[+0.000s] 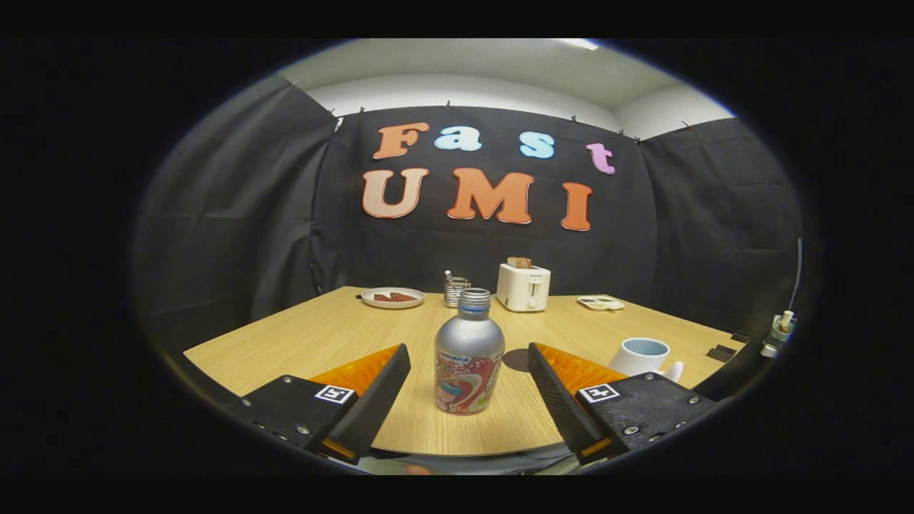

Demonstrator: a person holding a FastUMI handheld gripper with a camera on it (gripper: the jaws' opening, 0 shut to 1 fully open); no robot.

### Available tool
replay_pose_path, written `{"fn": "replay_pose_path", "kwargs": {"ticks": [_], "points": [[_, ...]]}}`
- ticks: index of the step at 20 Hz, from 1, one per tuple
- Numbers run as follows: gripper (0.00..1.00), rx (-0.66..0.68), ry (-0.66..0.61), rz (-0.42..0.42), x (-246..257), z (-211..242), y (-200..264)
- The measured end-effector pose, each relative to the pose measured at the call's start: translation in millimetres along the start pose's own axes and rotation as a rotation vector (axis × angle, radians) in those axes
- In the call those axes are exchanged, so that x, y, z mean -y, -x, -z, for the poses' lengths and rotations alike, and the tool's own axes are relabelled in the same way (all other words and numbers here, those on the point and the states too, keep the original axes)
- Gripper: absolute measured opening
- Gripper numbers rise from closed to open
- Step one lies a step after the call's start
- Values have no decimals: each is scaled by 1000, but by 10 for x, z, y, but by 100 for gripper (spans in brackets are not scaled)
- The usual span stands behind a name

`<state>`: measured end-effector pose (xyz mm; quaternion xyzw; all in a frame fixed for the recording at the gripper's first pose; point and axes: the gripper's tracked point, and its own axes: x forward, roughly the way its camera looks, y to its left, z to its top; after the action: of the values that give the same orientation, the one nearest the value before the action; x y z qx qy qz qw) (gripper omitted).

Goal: Take the bottle from table, then pour the juice into the cup, finally place the bottle on the coaster

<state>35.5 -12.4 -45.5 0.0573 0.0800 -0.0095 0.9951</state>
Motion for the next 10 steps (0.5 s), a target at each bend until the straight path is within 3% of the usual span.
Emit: {"fn": "replay_pose_path", "kwargs": {"ticks": [10], "points": [[98, -109, -20, -18, -62, 409, -327]]}}
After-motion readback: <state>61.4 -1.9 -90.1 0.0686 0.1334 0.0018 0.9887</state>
